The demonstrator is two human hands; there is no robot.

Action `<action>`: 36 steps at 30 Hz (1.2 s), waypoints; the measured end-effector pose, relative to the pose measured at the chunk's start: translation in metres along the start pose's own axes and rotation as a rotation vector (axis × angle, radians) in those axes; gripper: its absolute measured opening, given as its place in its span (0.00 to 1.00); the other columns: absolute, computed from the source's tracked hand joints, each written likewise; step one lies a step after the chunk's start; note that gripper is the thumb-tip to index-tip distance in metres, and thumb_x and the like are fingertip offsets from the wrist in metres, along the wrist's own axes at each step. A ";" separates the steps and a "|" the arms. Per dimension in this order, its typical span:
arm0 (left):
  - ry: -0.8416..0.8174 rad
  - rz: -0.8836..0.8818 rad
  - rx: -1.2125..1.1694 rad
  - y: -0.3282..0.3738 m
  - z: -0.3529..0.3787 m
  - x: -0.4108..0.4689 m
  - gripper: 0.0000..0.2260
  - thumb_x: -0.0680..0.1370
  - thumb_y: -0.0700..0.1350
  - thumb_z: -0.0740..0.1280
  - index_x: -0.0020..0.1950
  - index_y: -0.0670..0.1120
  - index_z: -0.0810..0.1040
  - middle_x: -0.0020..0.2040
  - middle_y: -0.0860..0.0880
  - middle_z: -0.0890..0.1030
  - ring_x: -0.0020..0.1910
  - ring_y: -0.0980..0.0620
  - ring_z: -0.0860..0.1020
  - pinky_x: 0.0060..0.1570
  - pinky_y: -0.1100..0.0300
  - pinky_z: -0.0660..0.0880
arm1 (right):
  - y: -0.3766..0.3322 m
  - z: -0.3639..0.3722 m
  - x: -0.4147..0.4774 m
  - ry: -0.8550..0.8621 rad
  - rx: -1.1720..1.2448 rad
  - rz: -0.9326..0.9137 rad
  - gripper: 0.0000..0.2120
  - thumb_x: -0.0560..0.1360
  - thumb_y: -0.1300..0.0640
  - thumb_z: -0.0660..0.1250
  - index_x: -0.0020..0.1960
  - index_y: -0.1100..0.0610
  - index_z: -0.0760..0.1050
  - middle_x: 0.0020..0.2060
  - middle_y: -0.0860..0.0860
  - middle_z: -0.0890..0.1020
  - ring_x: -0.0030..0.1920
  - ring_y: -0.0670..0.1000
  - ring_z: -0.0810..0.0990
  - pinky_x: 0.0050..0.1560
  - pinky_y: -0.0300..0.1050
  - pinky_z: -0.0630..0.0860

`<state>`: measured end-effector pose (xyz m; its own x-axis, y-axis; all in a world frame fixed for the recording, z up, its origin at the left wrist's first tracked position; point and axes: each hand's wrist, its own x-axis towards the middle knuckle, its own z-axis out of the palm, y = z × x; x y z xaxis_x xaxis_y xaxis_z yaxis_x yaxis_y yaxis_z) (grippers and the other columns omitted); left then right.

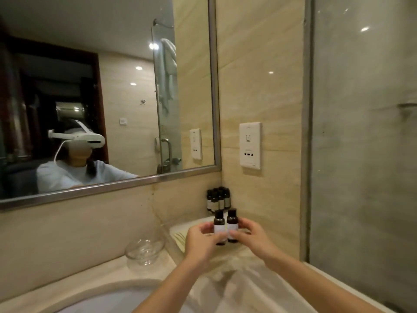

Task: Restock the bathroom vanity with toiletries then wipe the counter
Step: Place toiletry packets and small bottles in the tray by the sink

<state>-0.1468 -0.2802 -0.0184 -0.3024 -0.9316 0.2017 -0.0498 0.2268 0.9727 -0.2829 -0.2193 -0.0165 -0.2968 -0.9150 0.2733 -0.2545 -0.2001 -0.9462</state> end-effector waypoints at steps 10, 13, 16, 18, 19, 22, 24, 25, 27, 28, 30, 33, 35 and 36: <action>0.140 0.056 0.216 -0.036 0.036 0.089 0.16 0.67 0.45 0.77 0.51 0.48 0.76 0.47 0.52 0.81 0.44 0.51 0.82 0.43 0.58 0.75 | 0.062 -0.015 0.090 0.093 -0.131 -0.032 0.18 0.75 0.68 0.65 0.63 0.57 0.69 0.44 0.43 0.76 0.43 0.38 0.75 0.39 0.24 0.73; 0.148 0.072 0.233 -0.038 0.037 0.096 0.16 0.67 0.46 0.77 0.49 0.49 0.74 0.46 0.53 0.80 0.45 0.51 0.81 0.40 0.61 0.71 | 0.065 -0.012 0.103 0.074 -0.187 -0.027 0.17 0.75 0.66 0.66 0.61 0.54 0.70 0.46 0.46 0.78 0.47 0.45 0.77 0.45 0.30 0.75; 0.093 0.081 0.311 -0.040 0.036 0.101 0.16 0.67 0.47 0.78 0.48 0.49 0.74 0.44 0.53 0.79 0.44 0.52 0.79 0.41 0.60 0.73 | 0.070 -0.009 0.114 0.094 -0.218 -0.025 0.15 0.74 0.66 0.67 0.58 0.54 0.72 0.45 0.48 0.80 0.50 0.52 0.79 0.57 0.50 0.76; 0.065 0.089 0.348 -0.041 0.036 0.106 0.16 0.65 0.48 0.78 0.47 0.49 0.75 0.43 0.53 0.81 0.43 0.52 0.79 0.43 0.56 0.76 | 0.073 -0.007 0.117 0.137 -0.243 -0.008 0.14 0.73 0.64 0.69 0.57 0.55 0.74 0.46 0.51 0.81 0.49 0.53 0.80 0.60 0.57 0.75; 0.055 0.092 0.361 -0.041 0.036 0.107 0.16 0.65 0.48 0.79 0.47 0.49 0.76 0.43 0.52 0.81 0.42 0.52 0.80 0.45 0.54 0.77 | 0.075 -0.006 0.118 0.162 -0.246 0.000 0.14 0.73 0.63 0.70 0.58 0.56 0.75 0.46 0.50 0.81 0.49 0.53 0.81 0.59 0.57 0.75; 0.042 0.080 0.349 -0.043 0.036 0.111 0.16 0.63 0.48 0.79 0.45 0.49 0.77 0.42 0.52 0.82 0.42 0.52 0.81 0.45 0.52 0.78 | 0.076 -0.004 0.119 0.271 -0.340 0.025 0.13 0.71 0.56 0.72 0.55 0.53 0.76 0.42 0.46 0.80 0.45 0.49 0.80 0.52 0.50 0.77; 0.053 0.071 0.330 -0.045 0.035 0.113 0.16 0.64 0.48 0.79 0.47 0.49 0.78 0.44 0.52 0.83 0.43 0.52 0.81 0.43 0.55 0.77 | 0.075 -0.003 0.122 0.323 -0.446 0.052 0.12 0.71 0.51 0.72 0.52 0.48 0.73 0.41 0.45 0.79 0.43 0.48 0.78 0.48 0.46 0.76; 0.065 0.068 0.332 -0.047 0.035 0.113 0.17 0.65 0.48 0.79 0.50 0.49 0.78 0.45 0.52 0.83 0.44 0.52 0.80 0.42 0.57 0.76 | 0.074 -0.003 0.124 0.339 -0.483 0.065 0.11 0.72 0.50 0.72 0.52 0.49 0.73 0.42 0.45 0.79 0.44 0.49 0.79 0.47 0.46 0.75; 0.093 0.059 0.335 -0.048 0.033 0.112 0.19 0.66 0.48 0.78 0.54 0.48 0.78 0.48 0.52 0.82 0.46 0.52 0.80 0.43 0.59 0.74 | 0.073 -0.001 0.132 0.370 -0.550 0.071 0.12 0.73 0.50 0.70 0.55 0.52 0.75 0.46 0.47 0.81 0.47 0.50 0.80 0.49 0.47 0.76; 0.104 0.052 0.330 -0.048 0.032 0.112 0.19 0.67 0.48 0.78 0.54 0.48 0.77 0.48 0.52 0.82 0.47 0.52 0.79 0.44 0.59 0.74 | 0.074 0.001 0.138 0.382 -0.587 0.068 0.12 0.74 0.50 0.69 0.56 0.53 0.76 0.48 0.49 0.82 0.48 0.51 0.80 0.50 0.47 0.76; 0.109 0.046 0.327 -0.048 0.031 0.111 0.17 0.68 0.47 0.77 0.53 0.48 0.77 0.48 0.52 0.81 0.45 0.53 0.79 0.46 0.57 0.76 | 0.073 0.007 0.147 0.404 -0.659 0.061 0.11 0.76 0.50 0.67 0.55 0.54 0.76 0.48 0.50 0.82 0.48 0.52 0.80 0.50 0.49 0.77; 0.109 0.056 0.331 -0.049 0.031 0.112 0.15 0.68 0.46 0.77 0.52 0.48 0.77 0.46 0.52 0.81 0.43 0.53 0.78 0.45 0.57 0.76 | 0.073 0.016 0.161 0.463 -0.799 0.070 0.10 0.76 0.48 0.66 0.52 0.53 0.77 0.46 0.51 0.81 0.48 0.53 0.80 0.50 0.50 0.77; 0.115 0.058 0.326 -0.050 0.032 0.114 0.16 0.68 0.47 0.77 0.51 0.47 0.77 0.47 0.52 0.81 0.43 0.52 0.78 0.45 0.57 0.75 | 0.072 0.019 0.167 0.509 -0.875 0.079 0.11 0.76 0.48 0.65 0.52 0.55 0.77 0.47 0.53 0.82 0.49 0.55 0.79 0.49 0.48 0.74; 0.121 0.055 0.326 -0.051 0.032 0.115 0.16 0.68 0.47 0.77 0.52 0.47 0.77 0.47 0.52 0.82 0.44 0.52 0.78 0.45 0.58 0.75 | 0.072 0.019 0.169 0.522 -0.903 0.079 0.11 0.76 0.48 0.65 0.52 0.56 0.77 0.48 0.54 0.81 0.50 0.55 0.79 0.48 0.47 0.72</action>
<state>-0.2099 -0.3894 -0.0482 -0.1989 -0.9379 0.2843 -0.3435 0.3384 0.8761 -0.3340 -0.3948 -0.0417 -0.6482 -0.6061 0.4610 -0.7465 0.3865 -0.5416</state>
